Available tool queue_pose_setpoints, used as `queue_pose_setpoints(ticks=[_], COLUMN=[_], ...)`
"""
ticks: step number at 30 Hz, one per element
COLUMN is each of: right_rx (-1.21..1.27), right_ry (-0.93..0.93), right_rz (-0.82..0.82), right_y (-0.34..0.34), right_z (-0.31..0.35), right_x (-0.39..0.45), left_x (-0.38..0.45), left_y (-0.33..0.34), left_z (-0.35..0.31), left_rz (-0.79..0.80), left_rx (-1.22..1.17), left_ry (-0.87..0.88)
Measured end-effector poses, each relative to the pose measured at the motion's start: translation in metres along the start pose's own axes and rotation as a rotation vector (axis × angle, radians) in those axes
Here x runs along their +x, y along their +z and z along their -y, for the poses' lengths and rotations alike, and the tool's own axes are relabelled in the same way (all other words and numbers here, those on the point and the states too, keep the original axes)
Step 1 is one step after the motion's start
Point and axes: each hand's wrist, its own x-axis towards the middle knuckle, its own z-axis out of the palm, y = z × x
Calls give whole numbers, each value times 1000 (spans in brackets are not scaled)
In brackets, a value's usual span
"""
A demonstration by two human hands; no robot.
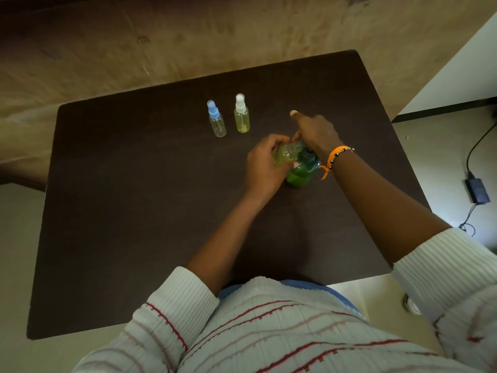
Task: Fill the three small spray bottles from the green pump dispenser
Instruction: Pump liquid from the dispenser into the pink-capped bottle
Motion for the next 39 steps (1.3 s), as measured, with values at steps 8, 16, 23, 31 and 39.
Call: queue_pose_setpoints(ticks=[8,16,23,31,39], right_rx=[-48,-10,-75,-83,-100], right_ry=[-50,-3,-66,-32,-56], right_rz=[-215,18,-257,-14,-264], right_y=[8,-2,8,-2,8], right_z=[-3,5,-1,5,-2], right_x=[-2,-3,-6,-1,-3], left_x=[1,1,0,-1,-3], left_y=[3,-2,2,0,5], left_z=[3,2,4,1,3], left_rz=[-1,4,1,4,-8], left_rx=[17,1,11,9,17], left_ry=[7,12,2,16,24])
